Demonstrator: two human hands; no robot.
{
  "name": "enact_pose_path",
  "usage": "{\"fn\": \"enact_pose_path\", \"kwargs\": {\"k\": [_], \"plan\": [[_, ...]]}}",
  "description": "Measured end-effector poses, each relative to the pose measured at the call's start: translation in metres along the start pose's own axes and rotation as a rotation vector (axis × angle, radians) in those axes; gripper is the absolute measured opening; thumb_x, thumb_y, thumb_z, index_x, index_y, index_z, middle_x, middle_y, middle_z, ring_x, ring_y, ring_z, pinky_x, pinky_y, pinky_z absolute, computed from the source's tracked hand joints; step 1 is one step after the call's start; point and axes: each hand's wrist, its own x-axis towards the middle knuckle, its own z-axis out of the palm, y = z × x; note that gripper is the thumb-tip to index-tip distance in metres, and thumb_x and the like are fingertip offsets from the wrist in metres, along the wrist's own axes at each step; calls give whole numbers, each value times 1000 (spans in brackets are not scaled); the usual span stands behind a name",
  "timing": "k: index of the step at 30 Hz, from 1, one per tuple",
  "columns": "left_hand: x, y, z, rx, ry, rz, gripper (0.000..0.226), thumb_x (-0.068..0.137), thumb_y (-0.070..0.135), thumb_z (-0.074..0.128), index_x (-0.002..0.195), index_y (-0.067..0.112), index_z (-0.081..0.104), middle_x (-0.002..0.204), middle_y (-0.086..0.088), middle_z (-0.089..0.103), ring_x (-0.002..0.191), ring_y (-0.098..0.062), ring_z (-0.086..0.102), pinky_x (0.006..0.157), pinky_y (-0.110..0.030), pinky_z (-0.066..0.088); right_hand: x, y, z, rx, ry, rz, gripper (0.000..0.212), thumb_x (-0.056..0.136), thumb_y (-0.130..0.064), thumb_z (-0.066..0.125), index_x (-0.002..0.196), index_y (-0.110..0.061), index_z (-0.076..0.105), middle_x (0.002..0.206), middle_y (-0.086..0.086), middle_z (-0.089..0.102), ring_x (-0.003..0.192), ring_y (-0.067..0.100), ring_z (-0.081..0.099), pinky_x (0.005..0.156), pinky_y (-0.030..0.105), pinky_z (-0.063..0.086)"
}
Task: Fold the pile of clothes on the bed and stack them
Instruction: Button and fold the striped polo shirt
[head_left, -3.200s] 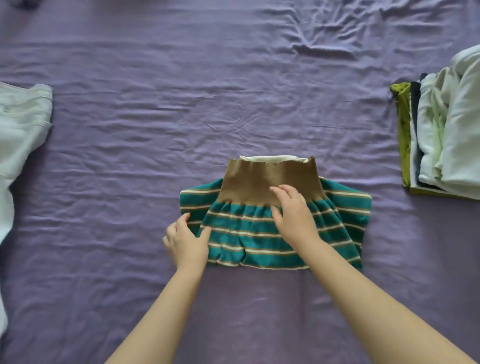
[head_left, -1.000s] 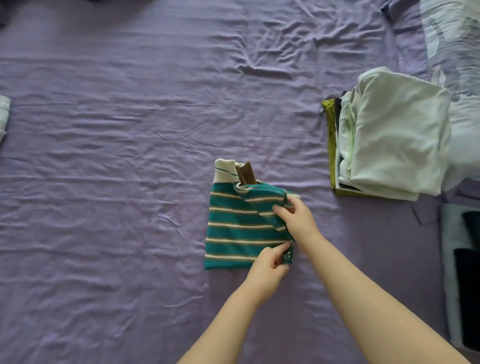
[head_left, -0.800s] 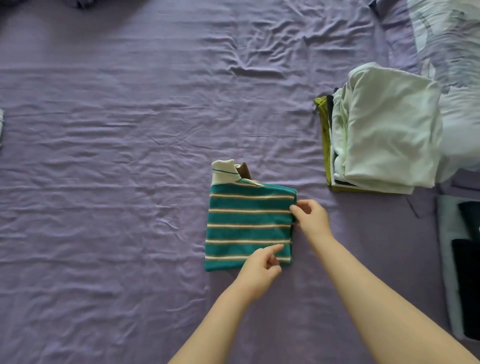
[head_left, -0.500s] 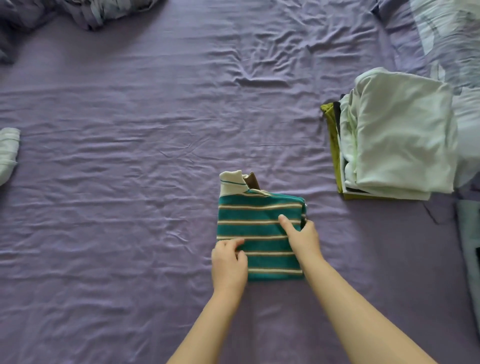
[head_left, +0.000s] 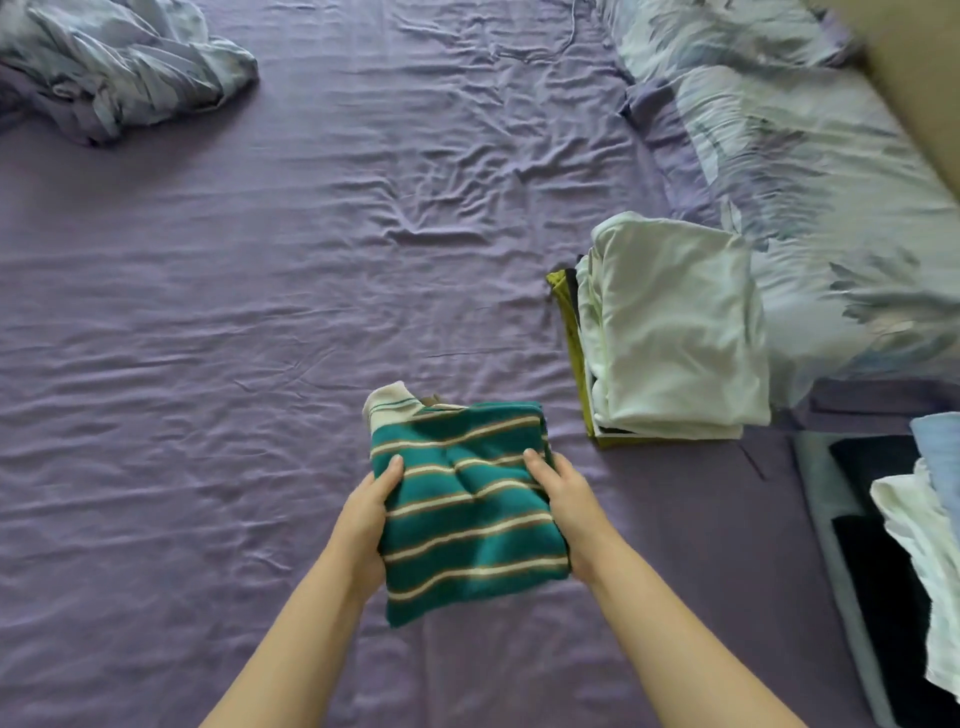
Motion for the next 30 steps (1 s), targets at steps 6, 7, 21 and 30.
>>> {"fn": "enact_pose_path", "kwargs": {"k": [6,7,21,30], "plan": [[-12,45,104,-9,-207,141,28,97,33,50,121,21,56,110,-11,71,96,-31,70,74,-43,57,-9,-109,-64,36,-52,-208,23,97,-23,51,117,-13,58,90,5,73,76,20,71,59,27,55],[-13,54,126,11,-230,155,26,97,33,50,120,22,56,108,-10,72,95,-30,70,74,-43,57,-10,-126,-76,26,-34,-241,23,97,-24,51,116,-13,58,89,4,73,76,19,71,59,27,55],[48,63,300,639,-187,407,63,96,20,53,149,36,21,132,-6,51,116,-26,54,101,-48,45,51,-187,-193,-224,299,-366,29,100,-34,44,121,-17,53,116,9,64,105,28,61,93,48,50],[42,38,265,899,-101,390,56,98,19,49,147,36,27,126,-5,55,93,-17,61,77,-32,55,41,-176,-182,-762,462,-396,52,98,-20,45,147,-18,29,137,9,49,119,28,50,100,41,42]]}}
